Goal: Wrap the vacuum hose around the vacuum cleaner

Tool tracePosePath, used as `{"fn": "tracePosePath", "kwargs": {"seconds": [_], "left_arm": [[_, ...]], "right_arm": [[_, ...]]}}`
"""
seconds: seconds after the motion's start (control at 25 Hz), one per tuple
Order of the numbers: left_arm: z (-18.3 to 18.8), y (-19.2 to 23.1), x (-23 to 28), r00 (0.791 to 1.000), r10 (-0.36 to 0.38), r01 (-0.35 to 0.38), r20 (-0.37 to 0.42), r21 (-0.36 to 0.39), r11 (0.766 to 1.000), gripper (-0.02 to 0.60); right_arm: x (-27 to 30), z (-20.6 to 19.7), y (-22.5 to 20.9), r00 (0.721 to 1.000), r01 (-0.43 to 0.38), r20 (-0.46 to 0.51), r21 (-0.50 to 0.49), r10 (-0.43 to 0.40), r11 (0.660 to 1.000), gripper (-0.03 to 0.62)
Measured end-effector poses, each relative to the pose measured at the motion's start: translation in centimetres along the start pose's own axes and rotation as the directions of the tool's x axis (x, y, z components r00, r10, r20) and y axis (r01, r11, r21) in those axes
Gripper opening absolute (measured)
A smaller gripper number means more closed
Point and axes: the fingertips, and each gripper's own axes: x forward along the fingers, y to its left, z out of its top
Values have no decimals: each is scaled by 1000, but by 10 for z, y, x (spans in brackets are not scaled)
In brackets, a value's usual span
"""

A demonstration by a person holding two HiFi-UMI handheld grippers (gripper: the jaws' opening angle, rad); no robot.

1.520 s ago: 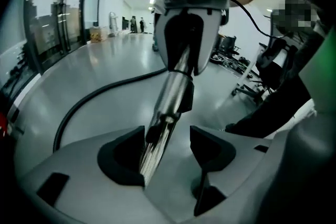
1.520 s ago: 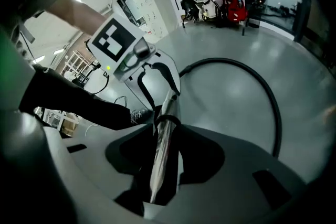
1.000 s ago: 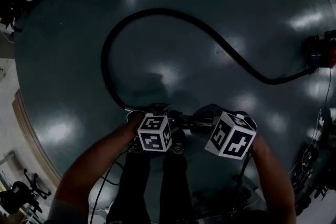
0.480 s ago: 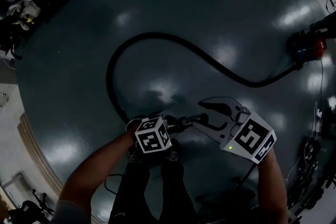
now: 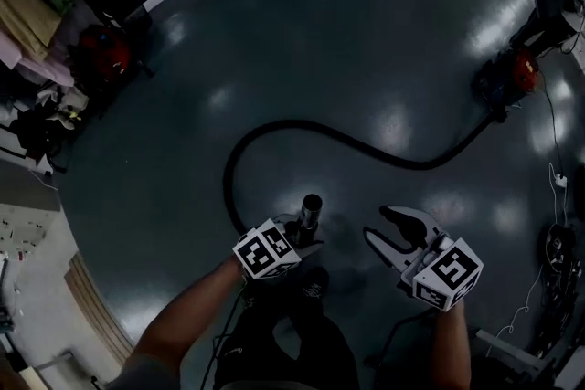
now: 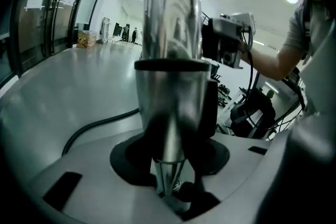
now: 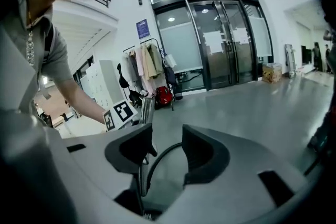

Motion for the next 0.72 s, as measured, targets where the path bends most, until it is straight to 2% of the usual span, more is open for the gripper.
{"fn": "tracePosePath", "kwargs": {"seconds": [0.16, 0.32, 0.48, 0.72], "left_arm": [[53, -31, -30, 998, 5, -1, 70, -58, 998, 163], [100, -51, -64, 989, 17, -2, 147, -104, 995, 162], [143, -53, -98, 979, 20, 13, 203, -159, 987, 161], [188, -38, -140, 968, -26, 74, 251, -186, 980, 161]], "right_arm": [[-29, -14, 18, 1000, 5, -13, 92, -4, 996, 164], [-31, -28, 45, 999, -13, -50, 125, 19, 992, 166], [-7, -41, 71, 994, -51, -87, 165, 66, 985, 265], [49, -49, 81, 988, 6, -155, 187, 24, 982, 266]]}}
